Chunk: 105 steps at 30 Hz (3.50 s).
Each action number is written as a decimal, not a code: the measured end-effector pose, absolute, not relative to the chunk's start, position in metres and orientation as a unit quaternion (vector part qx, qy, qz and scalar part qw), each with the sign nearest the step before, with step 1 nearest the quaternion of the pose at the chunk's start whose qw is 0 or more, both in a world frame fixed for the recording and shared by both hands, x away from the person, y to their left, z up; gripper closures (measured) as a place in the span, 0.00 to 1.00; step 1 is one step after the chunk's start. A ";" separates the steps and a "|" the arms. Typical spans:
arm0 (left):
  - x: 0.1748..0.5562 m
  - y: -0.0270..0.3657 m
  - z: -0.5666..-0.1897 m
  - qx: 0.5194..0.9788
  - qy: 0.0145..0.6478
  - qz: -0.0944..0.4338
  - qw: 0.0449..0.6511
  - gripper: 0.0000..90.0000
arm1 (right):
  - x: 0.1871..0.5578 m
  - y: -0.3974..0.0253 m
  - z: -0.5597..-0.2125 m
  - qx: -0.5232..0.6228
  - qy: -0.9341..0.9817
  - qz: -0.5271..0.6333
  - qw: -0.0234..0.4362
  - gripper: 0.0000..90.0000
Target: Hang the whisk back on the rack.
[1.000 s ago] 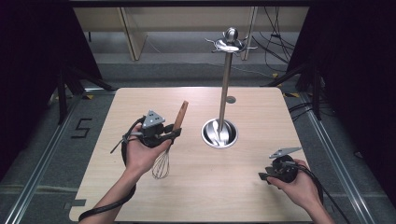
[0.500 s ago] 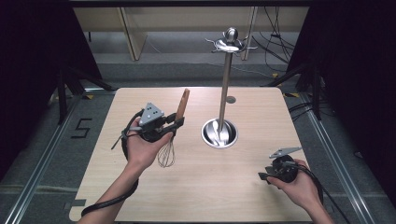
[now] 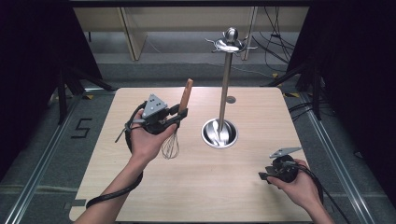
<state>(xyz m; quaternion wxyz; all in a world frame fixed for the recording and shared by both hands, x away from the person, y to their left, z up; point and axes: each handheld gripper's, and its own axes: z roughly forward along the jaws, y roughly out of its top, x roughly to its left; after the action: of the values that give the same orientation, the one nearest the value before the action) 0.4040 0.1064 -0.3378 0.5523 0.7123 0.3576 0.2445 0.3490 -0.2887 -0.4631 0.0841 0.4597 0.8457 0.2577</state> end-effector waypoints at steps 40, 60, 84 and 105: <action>0.414 0.087 -0.307 0.702 0.337 0.255 0.573 0.76 | 0.349 -0.290 -0.463 0.459 0.845 0.261 0.087 0.65; 0.416 0.077 -0.292 0.699 0.326 0.261 0.581 0.76 | 0.349 -0.290 -0.462 0.461 0.843 0.265 0.087 0.65; 0.419 0.070 -0.281 0.700 0.319 0.269 0.580 0.76 | 0.349 -0.288 -0.463 0.475 0.832 0.272 0.085 0.65; 0.423 0.066 -0.275 0.694 0.318 0.276 0.584 0.76 | 0.349 -0.289 -0.463 0.469 0.836 0.272 0.087 0.65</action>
<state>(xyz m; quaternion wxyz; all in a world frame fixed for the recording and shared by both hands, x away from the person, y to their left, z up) 0.4229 0.0665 -0.2754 0.5839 0.6941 0.3179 0.2760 0.3493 -0.2892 -0.4634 0.0874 0.4688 0.8357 0.2724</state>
